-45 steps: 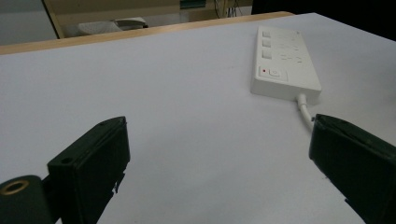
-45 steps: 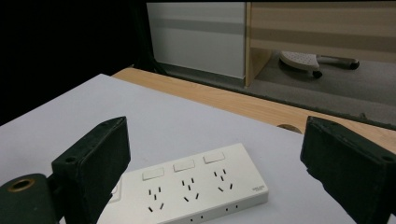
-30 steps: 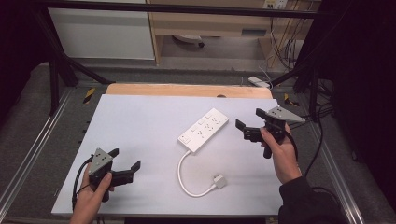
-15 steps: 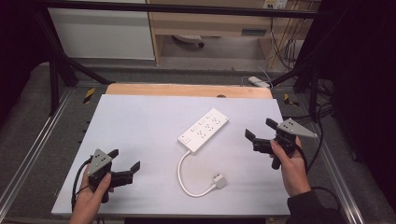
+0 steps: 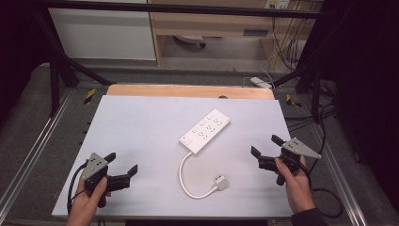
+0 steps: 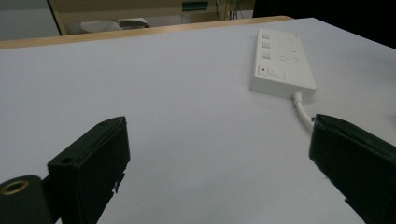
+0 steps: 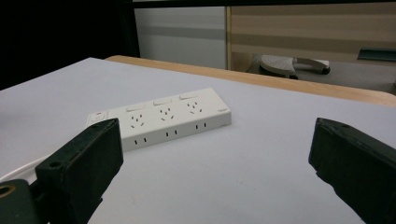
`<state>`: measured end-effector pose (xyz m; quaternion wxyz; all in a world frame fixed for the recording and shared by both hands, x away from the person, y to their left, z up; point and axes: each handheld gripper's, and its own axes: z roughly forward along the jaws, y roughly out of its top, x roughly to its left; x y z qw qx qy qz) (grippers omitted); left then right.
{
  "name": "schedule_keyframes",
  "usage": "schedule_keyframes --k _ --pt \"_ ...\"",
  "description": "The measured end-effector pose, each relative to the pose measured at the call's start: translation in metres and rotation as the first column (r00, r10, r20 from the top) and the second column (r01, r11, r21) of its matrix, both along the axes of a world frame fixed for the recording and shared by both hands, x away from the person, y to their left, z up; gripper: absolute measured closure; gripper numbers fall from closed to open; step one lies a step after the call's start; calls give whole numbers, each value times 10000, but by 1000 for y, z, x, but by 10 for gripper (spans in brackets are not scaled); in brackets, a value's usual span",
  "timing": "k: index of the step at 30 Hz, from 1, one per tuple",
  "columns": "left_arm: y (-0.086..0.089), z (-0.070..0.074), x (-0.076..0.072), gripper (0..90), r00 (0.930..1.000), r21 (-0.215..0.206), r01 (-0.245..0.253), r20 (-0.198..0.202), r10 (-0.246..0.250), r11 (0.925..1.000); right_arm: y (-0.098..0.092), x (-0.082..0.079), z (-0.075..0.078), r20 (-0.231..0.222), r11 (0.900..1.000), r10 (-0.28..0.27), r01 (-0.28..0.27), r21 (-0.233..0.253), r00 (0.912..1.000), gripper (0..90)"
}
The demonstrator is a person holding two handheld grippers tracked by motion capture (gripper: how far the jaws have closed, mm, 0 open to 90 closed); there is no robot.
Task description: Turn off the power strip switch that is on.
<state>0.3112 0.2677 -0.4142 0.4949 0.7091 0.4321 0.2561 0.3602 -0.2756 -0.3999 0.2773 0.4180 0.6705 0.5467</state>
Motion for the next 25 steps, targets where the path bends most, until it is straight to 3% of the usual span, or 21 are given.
schedule_keyframes --k 12,16,21,25 --pt "-1 0 0 50 10000 120 39 2 -39 9999 11 -3 -32 -405 9985 399 -413 -349 9984 31" --pt "-2 0 0 50 10000 139 81 -4 -81 9999 19 -2 -40 -690 9963 660 -696 -506 9954 31" --pt "-2 0 1 50 10000 156 93 -8 -93 9998 25 2 -52 -1356 9923 784 -904 -846 9876 33" --pt "-3 -1 1 50 9999 222 115 -20 -115 9997 23 4 -53 -1529 9946 490 -621 -825 9870 33"
